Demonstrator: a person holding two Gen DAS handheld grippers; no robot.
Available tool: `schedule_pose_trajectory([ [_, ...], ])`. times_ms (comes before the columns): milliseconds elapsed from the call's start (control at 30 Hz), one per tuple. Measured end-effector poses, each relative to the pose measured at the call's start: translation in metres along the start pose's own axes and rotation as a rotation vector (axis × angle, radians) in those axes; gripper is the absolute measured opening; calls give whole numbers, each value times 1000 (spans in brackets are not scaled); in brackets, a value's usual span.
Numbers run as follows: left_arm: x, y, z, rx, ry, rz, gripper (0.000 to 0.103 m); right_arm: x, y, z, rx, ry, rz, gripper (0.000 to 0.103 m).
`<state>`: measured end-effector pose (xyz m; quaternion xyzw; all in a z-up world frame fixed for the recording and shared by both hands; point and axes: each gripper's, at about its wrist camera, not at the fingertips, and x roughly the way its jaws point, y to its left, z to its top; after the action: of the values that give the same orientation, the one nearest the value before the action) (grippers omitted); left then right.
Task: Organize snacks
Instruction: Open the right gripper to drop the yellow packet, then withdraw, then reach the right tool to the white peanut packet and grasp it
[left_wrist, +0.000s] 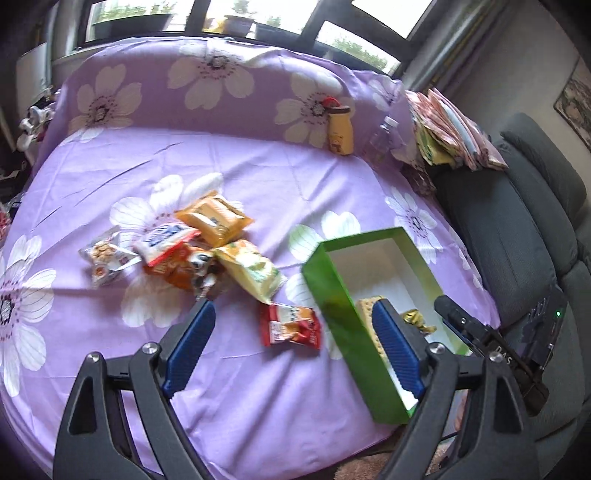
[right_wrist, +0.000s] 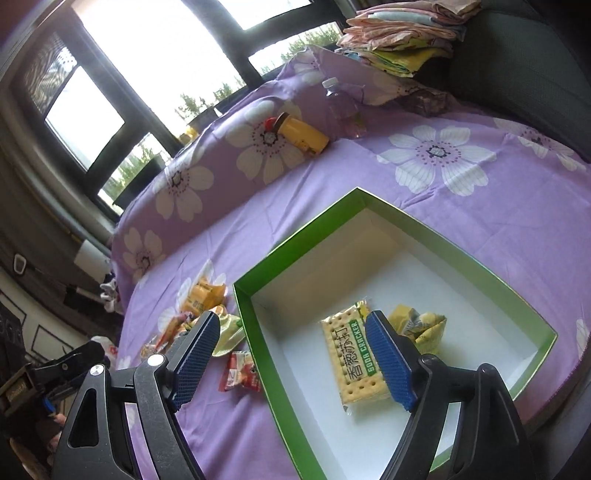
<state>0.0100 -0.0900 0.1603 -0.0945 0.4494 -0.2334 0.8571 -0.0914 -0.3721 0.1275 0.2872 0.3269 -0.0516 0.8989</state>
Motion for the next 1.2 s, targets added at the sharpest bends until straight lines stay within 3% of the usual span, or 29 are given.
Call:
schedule_pose_trajectory([
  [167,-4,62,5,-127,-61,21,88,9,27,-8,-106,-1,-31,81],
  [300,5,104,13,-223,-71,95,88,20,52,-10,-157,39,23,81],
  [400,14,129,19,-272,-52,92,87,36,80,-7,-189,88,60,81],
  [567,20,172,27,-363,-56,158,87,74,136,2,-224,211,198,81],
  [800,44,211,23,-456,9,178,86,159,231,-1,-318,424,330,81],
  [933,62,227,21,-534,14,86,84,209,273,-17,-379,539,355,70],
  [1033,77,229,18,-555,75,63,80,237,289,-29,-406,582,337,52],
  [1200,83,224,15,-516,85,81,75,269,300,-49,-474,665,283,51],
])
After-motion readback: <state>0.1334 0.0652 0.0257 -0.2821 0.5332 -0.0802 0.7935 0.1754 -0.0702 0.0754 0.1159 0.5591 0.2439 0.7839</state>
